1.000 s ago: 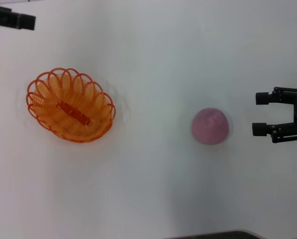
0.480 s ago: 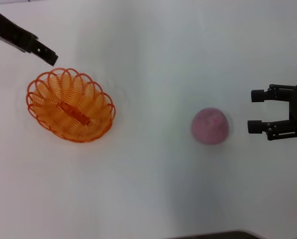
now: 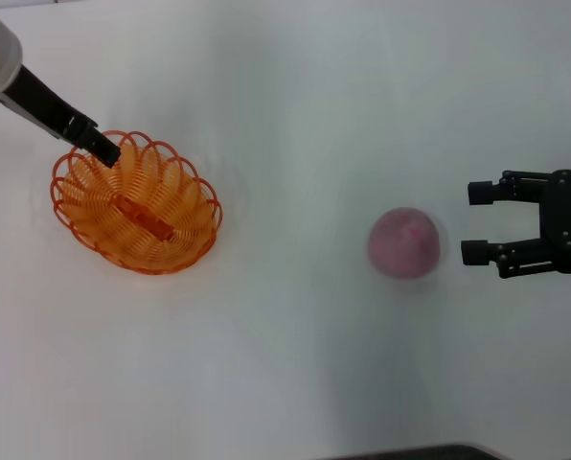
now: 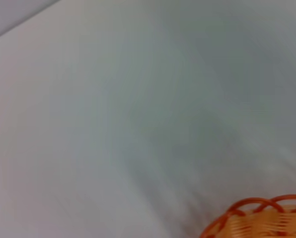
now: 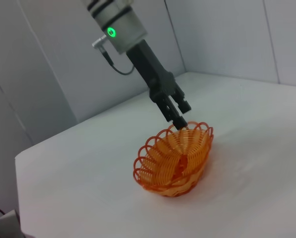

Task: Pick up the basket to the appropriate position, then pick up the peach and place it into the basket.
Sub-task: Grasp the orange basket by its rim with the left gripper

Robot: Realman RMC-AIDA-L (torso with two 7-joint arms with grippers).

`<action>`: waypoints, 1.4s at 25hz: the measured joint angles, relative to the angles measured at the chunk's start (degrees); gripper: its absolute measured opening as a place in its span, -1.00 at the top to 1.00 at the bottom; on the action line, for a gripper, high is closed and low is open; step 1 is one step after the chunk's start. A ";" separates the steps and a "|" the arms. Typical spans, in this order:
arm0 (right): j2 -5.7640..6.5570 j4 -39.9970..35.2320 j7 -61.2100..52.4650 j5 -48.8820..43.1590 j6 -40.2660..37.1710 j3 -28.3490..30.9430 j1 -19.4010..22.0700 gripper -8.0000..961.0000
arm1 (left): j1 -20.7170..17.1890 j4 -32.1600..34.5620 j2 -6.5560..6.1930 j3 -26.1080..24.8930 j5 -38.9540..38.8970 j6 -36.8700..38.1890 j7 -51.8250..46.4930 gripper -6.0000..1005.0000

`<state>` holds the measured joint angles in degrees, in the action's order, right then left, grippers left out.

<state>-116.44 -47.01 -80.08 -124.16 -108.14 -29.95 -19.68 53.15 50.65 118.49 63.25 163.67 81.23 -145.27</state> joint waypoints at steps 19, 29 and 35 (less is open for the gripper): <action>-0.24 0.08 0.06 -0.03 0.49 -0.31 -0.09 -0.93 | -0.31 -8.01 -0.60 3.39 0.15 -5.60 -0.14 -0.32; -0.45 0.07 0.27 -0.03 1.04 -0.28 0.14 -0.93 | -0.33 -7.15 -0.49 2.93 0.14 -5.89 -0.06 0.40; -0.47 0.08 0.27 -0.03 1.13 -0.28 0.15 -0.93 | -0.24 -6.36 -0.44 2.28 0.00 -5.07 -0.11 0.75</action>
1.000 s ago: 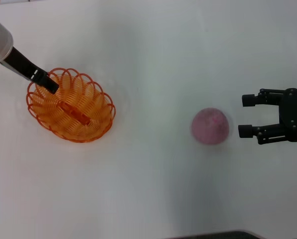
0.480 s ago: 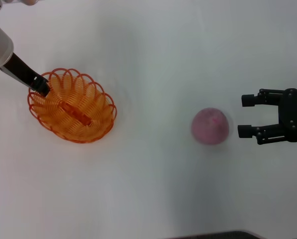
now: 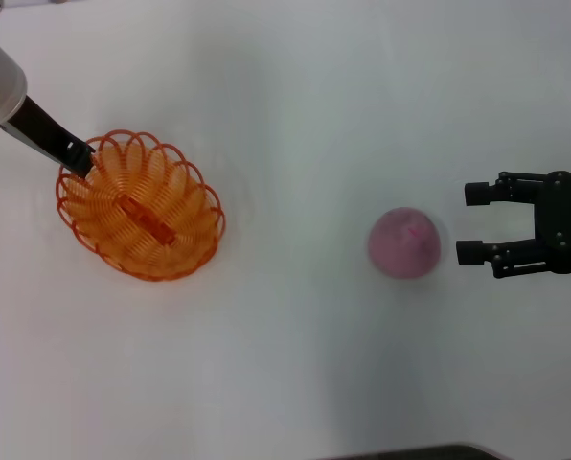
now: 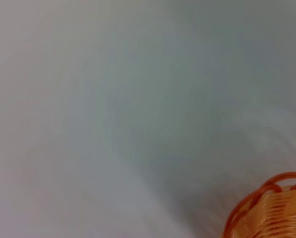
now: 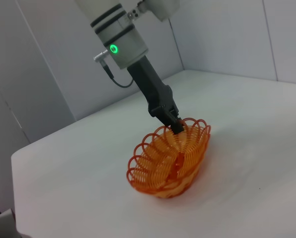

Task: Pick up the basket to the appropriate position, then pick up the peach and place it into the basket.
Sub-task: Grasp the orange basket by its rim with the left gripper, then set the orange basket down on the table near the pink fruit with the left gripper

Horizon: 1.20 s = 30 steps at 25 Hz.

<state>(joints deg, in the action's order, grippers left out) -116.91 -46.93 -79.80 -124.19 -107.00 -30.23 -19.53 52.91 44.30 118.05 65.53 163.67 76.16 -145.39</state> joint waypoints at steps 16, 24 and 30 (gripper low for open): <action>-0.14 0.00 0.09 0.00 0.06 0.11 -0.41 -0.93 | -0.02 19.54 0.03 -10.83 -0.32 19.76 1.38 0.86; -0.16 -0.40 -0.15 0.00 0.03 0.28 -0.57 -0.93 | -0.01 21.70 0.74 -11.45 -0.28 20.47 -0.20 0.87; -0.13 -0.56 -0.76 0.01 -0.07 0.16 -0.60 -0.93 | -0.73 23.40 2.22 -11.56 -0.18 19.56 -5.01 0.85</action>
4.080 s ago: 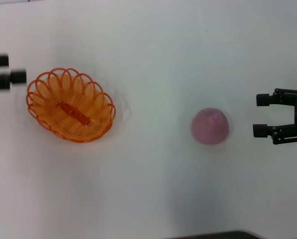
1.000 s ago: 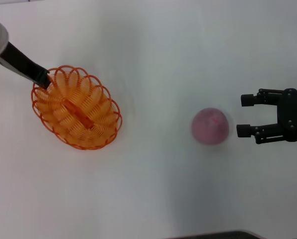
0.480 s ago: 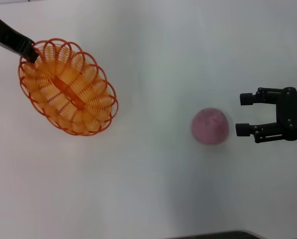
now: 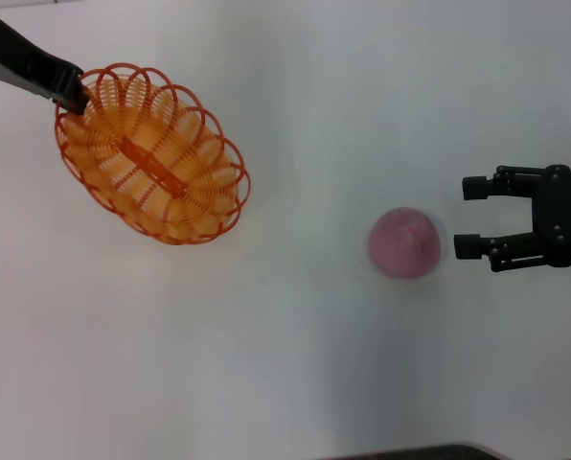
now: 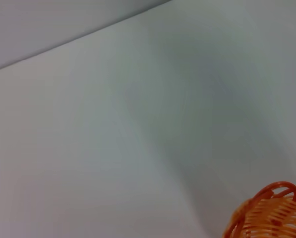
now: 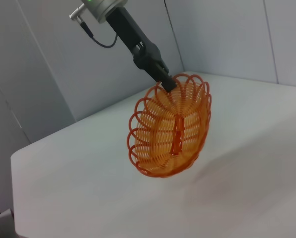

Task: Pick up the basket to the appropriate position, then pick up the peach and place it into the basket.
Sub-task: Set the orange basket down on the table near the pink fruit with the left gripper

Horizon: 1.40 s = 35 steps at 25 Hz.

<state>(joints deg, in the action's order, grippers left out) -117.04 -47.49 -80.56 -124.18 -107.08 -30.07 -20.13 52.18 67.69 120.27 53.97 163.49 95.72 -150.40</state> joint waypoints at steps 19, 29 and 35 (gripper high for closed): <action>-0.24 0.64 5.58 -0.01 7.21 0.01 0.40 -0.93 | -7.01 -0.29 3.90 -8.33 -4.40 -7.78 -18.92 0.81; -0.49 0.50 9.33 -2.29 12.96 -0.26 -0.21 -0.93 | -8.60 -11.86 4.10 -17.33 -8.47 -15.02 -20.21 0.79; -0.52 0.08 9.58 -2.30 13.38 -0.31 -0.41 -0.93 | -9.96 -14.21 4.23 -15.95 -9.17 -16.98 -20.24 0.78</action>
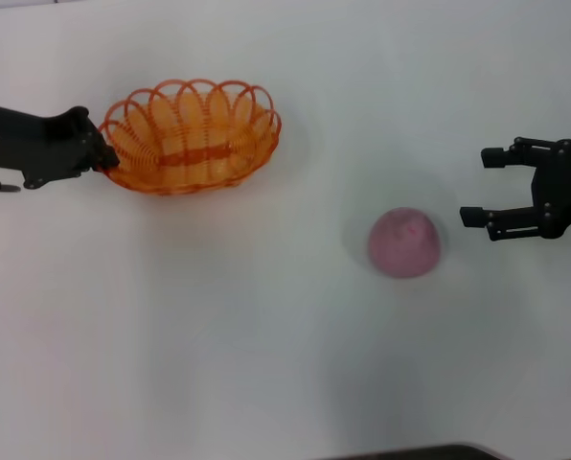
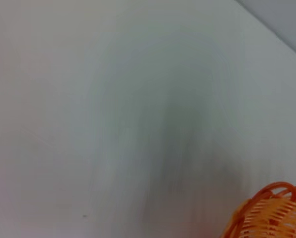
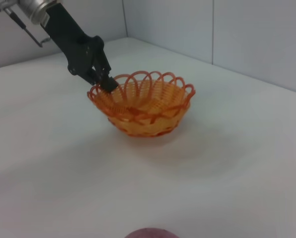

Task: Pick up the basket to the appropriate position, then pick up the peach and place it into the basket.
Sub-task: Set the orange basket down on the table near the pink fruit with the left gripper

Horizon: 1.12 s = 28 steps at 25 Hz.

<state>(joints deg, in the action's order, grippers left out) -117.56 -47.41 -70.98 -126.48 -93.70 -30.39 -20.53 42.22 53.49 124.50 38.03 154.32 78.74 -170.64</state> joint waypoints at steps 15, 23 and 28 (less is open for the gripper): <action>-0.22 -0.14 -0.33 -0.43 -0.18 -0.17 -1.14 -0.93 | -2.60 0.33 -1.90 1.41 -1.02 2.60 0.69 0.68; 0.05 -0.15 -1.11 -0.79 -0.02 -0.45 -1.39 -0.93 | -7.05 10.26 -1.40 1.56 -8.05 5.01 5.23 0.29; -0.19 -0.15 -3.10 -0.59 0.07 0.26 -1.75 -0.93 | -10.42 12.66 -1.28 1.39 -19.46 5.15 18.04 0.27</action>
<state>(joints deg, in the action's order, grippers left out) -117.75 -47.55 -74.09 -127.07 -93.63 -30.13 -22.28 31.80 66.15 123.22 39.41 134.86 83.88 -152.60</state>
